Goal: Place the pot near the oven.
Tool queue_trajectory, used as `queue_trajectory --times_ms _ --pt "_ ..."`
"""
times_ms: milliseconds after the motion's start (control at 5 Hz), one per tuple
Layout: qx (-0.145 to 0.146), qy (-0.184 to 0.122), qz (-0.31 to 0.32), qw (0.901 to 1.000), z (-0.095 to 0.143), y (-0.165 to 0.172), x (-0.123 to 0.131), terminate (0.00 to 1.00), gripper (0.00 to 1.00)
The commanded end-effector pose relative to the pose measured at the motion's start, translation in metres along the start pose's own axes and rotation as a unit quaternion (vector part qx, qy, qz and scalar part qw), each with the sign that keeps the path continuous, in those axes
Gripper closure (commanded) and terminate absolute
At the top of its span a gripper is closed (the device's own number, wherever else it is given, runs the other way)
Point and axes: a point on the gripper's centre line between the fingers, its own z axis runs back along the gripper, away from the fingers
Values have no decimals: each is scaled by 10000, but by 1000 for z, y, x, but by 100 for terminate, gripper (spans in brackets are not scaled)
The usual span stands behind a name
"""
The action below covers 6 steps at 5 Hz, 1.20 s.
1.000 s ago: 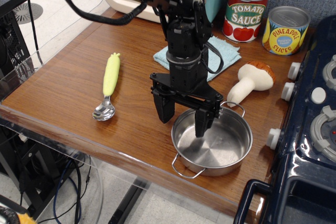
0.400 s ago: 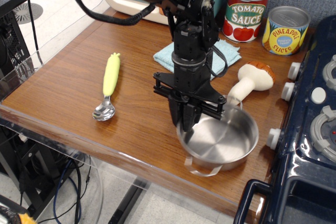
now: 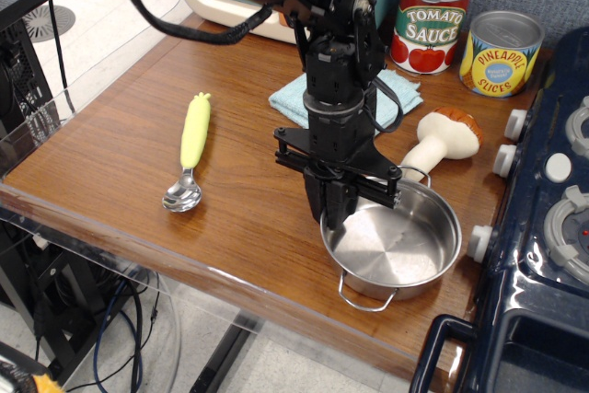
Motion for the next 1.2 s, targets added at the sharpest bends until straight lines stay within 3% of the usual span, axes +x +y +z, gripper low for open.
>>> queue_trajectory --times_ms 0,200,600,1000 --pt "-213 -499 -41 9985 31 10 1 0 100" --pt "-323 -674 21 9972 40 16 -1 0 100" --pt "-140 -1279 901 9876 67 66 35 0 100" --pt "167 -1409 1629 9764 79 122 71 0 100"
